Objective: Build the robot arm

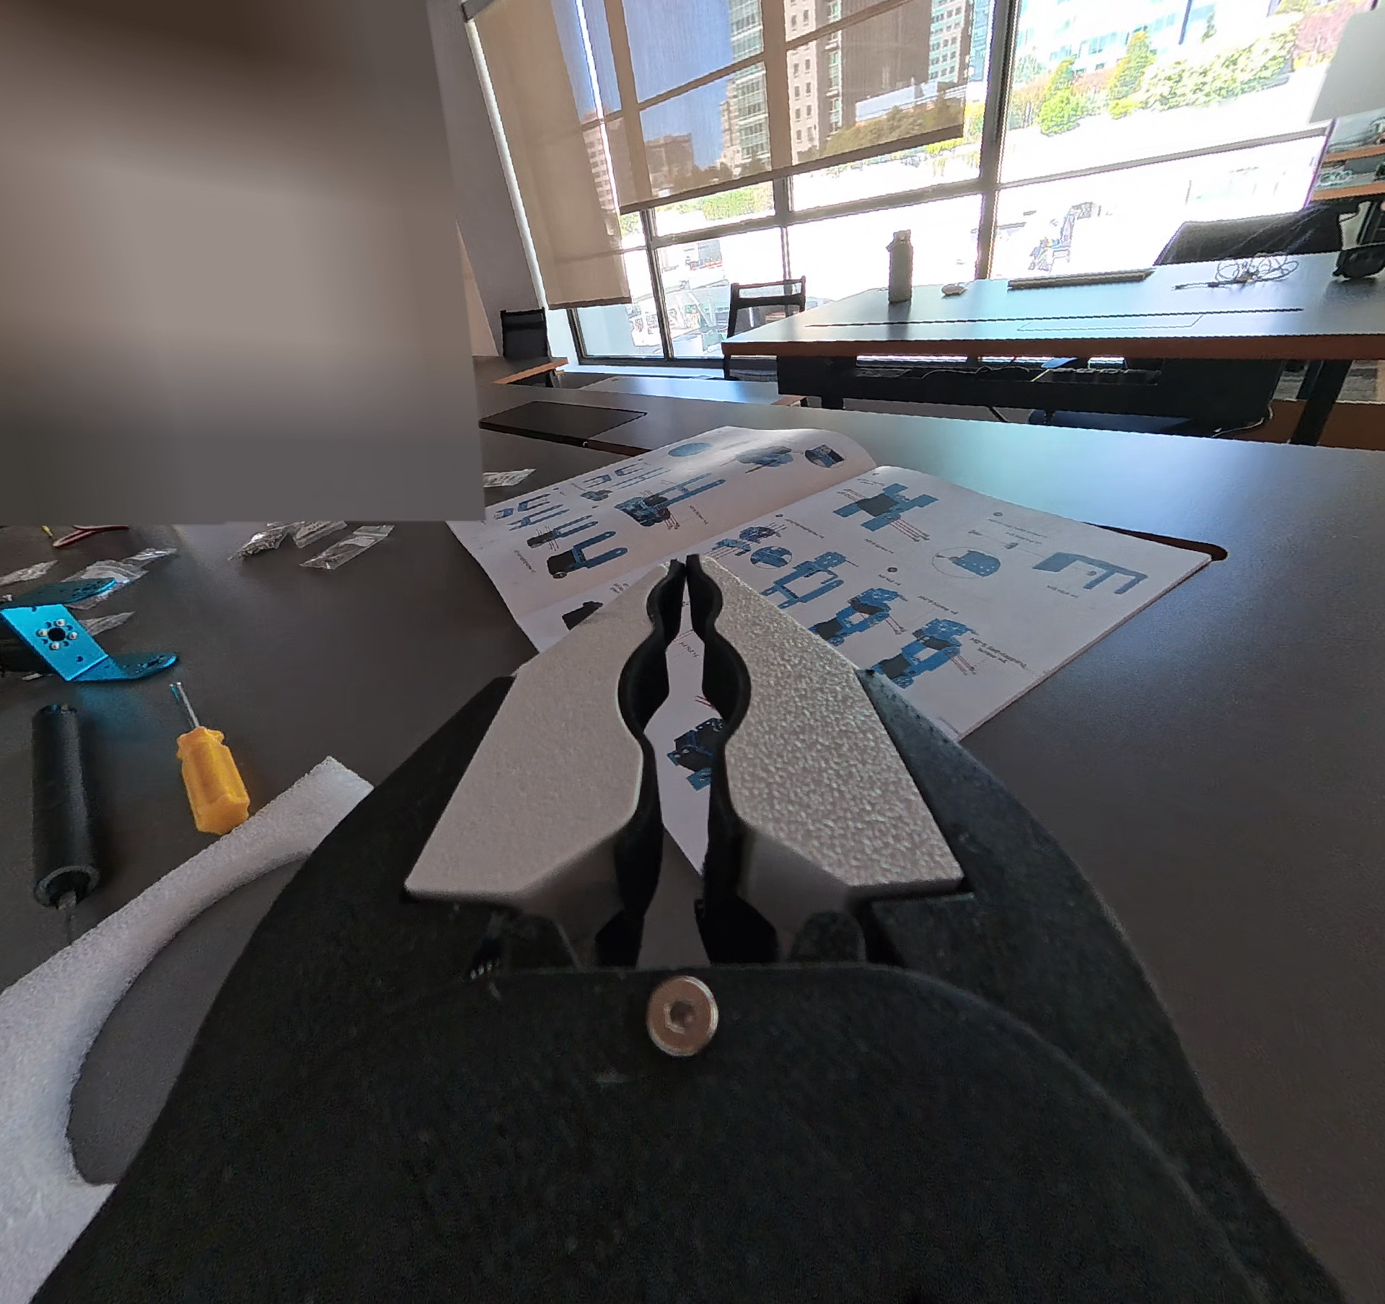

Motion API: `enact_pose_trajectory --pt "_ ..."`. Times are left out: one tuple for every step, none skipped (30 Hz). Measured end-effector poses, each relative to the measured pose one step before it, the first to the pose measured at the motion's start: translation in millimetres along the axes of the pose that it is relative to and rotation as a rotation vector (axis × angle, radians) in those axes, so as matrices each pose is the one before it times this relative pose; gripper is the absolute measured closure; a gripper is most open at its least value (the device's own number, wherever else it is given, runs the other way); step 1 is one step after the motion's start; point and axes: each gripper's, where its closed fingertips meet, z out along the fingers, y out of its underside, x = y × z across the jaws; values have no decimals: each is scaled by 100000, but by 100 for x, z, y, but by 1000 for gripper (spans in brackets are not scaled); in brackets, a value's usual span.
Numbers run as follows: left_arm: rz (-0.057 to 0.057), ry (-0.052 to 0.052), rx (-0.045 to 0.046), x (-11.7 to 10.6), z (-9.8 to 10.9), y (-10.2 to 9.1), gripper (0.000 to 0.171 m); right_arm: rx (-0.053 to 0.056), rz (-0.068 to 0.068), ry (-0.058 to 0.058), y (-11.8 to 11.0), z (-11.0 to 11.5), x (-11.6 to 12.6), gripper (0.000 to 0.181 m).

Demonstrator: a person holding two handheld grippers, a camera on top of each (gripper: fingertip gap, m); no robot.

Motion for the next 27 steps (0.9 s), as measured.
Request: enact_pose_trajectory --pt "210 314 -10 51 -2 -10 133 -187 732 -52 18 17 61 181" --pt "179 244 -2 33 6 -4 133 -32 775 -272 2 2 43 181" --pt "87 143 20 24 0 -2 134 328 633 -185 -33 -28 29 181" --pt "-22 -15 8 9 -1 0 134 467 530 144 -62 -46 72 181" --pt "-57 -96 16 -9 1 -2 134 386 527 88 -49 -34 55 181" --pt "-40 -73 34 0 -8 2 134 305 467 54 -47 -30 48 181" --pt "-11 -19 9 -2 1 -1 134 194 387 51 -19 -12 42 181" --pt "2 13 1 -8 2 -1 134 145 327 -17 -21 -20 26 181" --pt "38 64 10 16 -1 0 134 158 323 45 -23 -19 35 181" --pt "96 139 3 22 -2 1 135 204 313 3 -28 -20 21 181" --pt "204 295 7 39 7 -5 135 205 296 -9 -30 -15 29 181" --pt "148 228 -4 43 4 -3 136 166 324 -4 -25 -18 28 181" --pt "-20 10 29 -9 -4 0 136 139 270 -35 -18 -16 14 181" --pt "9 -9 18 8 0 -2 136 58 263 -42 -7 -8 18 181" --pt "-4 -22 18 -3 -4 -11 136 69 248 -101 -9 -7 10 181" --pt "9 -24 17 4 -9 4 136 215 192 33 -37 -15 18 181" --pt "8 1 20 9 0 -2 136 285 100 159 -35 -29 32 181" --pt "71 93 17 8 1 -2 136 74 117 61 -15 -8 18 181" --pt "126 191 11 37 -3 0 137 -98 130 -123 10 3 -9 181" --pt "11 43 2 5 0 0 137 -32 75 -95 1 7 -1 181" --pt "6 8 6 1 0 -1 137 123 23 22 -18 -14 2 181" --pt "-1 -3 3 0 0 0 137 130 70 59 -11 -9 15 181" --pt "-2 2 8 0 1 -1 137 35 161 -22 -11 -6 12 181" --pt "3 -3 -2 9 -2 1 137 9 172 -112 -9 -3 7 181" --pt "-21 -19 6 -1 0 -1 137 124 136 -29 -14 -13 11 181" --pt "-7 -5 4 2 8 -6 137 93 164 30 -20 -1 19 181" --pt "-4 -2 6 0 -5 -9 137 58 180 -60 -8 -8 21 181"
